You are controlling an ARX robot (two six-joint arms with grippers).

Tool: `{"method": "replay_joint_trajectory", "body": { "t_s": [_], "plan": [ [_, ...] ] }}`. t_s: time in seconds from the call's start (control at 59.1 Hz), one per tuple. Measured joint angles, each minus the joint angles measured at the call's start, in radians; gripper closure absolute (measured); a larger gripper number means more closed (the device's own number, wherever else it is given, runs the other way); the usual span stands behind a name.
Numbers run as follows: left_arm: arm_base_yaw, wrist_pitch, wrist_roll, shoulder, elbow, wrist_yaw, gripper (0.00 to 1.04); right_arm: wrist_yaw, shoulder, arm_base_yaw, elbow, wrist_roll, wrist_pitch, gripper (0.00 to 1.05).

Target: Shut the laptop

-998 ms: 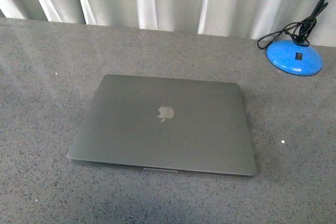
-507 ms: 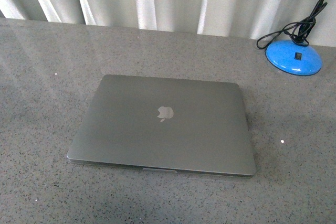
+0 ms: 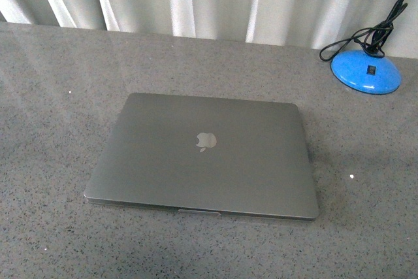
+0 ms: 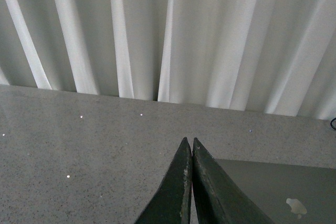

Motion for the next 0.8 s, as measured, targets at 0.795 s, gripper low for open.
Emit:
{"method": "replay_joint_trajectory", "body": {
  "t_s": [0.795],
  "plan": [
    [0.0, -0.326, 0.001, -0.32, 0.0, 0.0, 1.01, 0.0, -0.357, 0.0, 0.0, 0.002, -0.361, 1.04]
  ]
}}
